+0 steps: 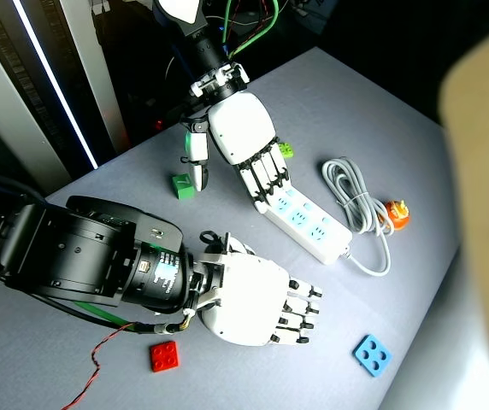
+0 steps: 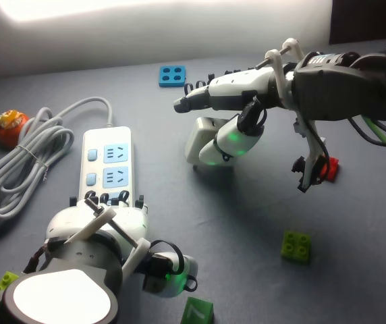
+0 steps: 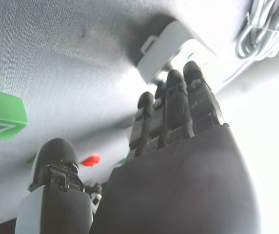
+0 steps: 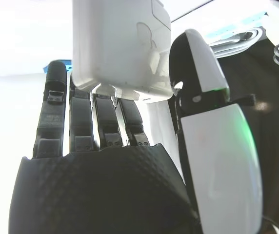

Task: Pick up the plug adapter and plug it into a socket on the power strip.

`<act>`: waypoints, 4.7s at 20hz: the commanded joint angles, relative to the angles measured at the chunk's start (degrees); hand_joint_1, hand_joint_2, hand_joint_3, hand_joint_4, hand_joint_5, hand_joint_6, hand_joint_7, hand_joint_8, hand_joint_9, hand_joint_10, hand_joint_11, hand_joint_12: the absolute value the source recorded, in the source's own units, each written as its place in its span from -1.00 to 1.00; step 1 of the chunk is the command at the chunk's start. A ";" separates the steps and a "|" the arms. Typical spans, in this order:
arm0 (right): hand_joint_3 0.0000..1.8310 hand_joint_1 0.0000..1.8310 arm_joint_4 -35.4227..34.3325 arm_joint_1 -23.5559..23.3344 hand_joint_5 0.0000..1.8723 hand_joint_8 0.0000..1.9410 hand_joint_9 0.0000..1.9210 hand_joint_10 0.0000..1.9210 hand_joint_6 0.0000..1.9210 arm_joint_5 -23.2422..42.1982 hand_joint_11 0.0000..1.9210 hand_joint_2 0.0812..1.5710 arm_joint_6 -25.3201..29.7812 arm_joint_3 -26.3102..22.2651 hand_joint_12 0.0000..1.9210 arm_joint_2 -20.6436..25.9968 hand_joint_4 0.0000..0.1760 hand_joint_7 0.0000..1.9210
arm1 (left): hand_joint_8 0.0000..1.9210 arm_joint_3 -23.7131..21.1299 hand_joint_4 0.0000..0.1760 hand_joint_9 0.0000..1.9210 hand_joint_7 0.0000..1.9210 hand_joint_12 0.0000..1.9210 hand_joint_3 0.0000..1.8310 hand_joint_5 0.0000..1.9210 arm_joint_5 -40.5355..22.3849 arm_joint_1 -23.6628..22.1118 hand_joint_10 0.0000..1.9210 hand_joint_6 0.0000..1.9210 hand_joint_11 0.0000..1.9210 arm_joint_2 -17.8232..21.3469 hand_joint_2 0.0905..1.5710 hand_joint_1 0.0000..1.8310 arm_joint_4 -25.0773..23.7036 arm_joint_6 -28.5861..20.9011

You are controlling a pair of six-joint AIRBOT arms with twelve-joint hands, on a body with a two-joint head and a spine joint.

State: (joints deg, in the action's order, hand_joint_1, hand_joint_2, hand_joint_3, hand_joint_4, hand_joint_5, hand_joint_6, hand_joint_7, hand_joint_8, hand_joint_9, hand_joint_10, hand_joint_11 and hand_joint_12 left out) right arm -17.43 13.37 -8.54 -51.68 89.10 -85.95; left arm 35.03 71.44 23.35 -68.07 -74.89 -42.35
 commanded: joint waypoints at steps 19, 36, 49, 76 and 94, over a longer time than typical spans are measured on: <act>-1.00 0.13 -0.51 0.57 -0.25 -0.99 -0.31 -0.99 -0.98 5.80 -0.69 0.48 -1.38 0.37 0.10 -0.42 -1.00 -0.29 | -0.99 -0.64 -1.00 -0.93 -0.91 -0.76 -1.00 -0.94 1.62 -0.03 -1.00 -0.99 -1.00 0.50 0.56 -0.91 -2.04 -0.09; -1.00 0.34 -0.48 -8.88 -0.04 0.30 -0.14 0.13 0.02 1.94 -0.24 0.45 -5.40 0.53 0.50 -0.97 -1.00 -0.06 | -1.00 -0.97 -1.00 -0.93 -0.92 -0.59 -1.00 -0.92 1.70 -0.42 -1.00 -1.00 -1.00 0.64 0.56 -0.90 -2.03 -0.09; -1.00 0.33 48.72 -14.36 -0.04 0.39 -0.17 0.13 -0.01 -7.72 -0.29 0.46 31.18 8.82 0.51 -14.99 -1.00 -0.09 | -1.00 -0.90 -1.00 -0.92 -0.90 -0.62 -1.00 -0.92 1.69 0.06 -0.99 -1.00 -1.00 0.54 0.55 -0.87 -2.03 -0.41; -1.00 0.33 69.00 -10.67 0.01 0.32 -0.12 0.11 -0.05 -12.35 -0.13 0.44 46.43 13.22 0.41 -26.07 -1.00 -0.07 | -1.00 -1.77 -1.00 -0.94 -0.94 -0.65 -1.00 -0.94 1.70 0.54 -1.00 -1.00 -1.00 0.48 0.56 -0.87 -2.03 -1.03; -1.00 0.33 68.88 -9.30 -0.02 0.36 -0.14 0.15 -0.02 -15.79 -0.13 0.45 48.58 10.88 0.38 -26.19 -1.00 -0.09 | -1.00 -2.27 -1.00 -0.93 -0.90 -0.62 -1.00 -0.92 1.92 0.91 -1.00 -1.00 -1.00 0.52 0.54 -0.86 -2.02 -1.03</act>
State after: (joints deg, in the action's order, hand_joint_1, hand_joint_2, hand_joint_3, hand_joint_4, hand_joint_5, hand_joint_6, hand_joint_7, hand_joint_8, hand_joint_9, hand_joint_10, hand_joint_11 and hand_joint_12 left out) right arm 49.82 4.16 -26.09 -3.22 100.12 -112.33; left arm 33.08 72.03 24.05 -67.70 -74.85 -43.40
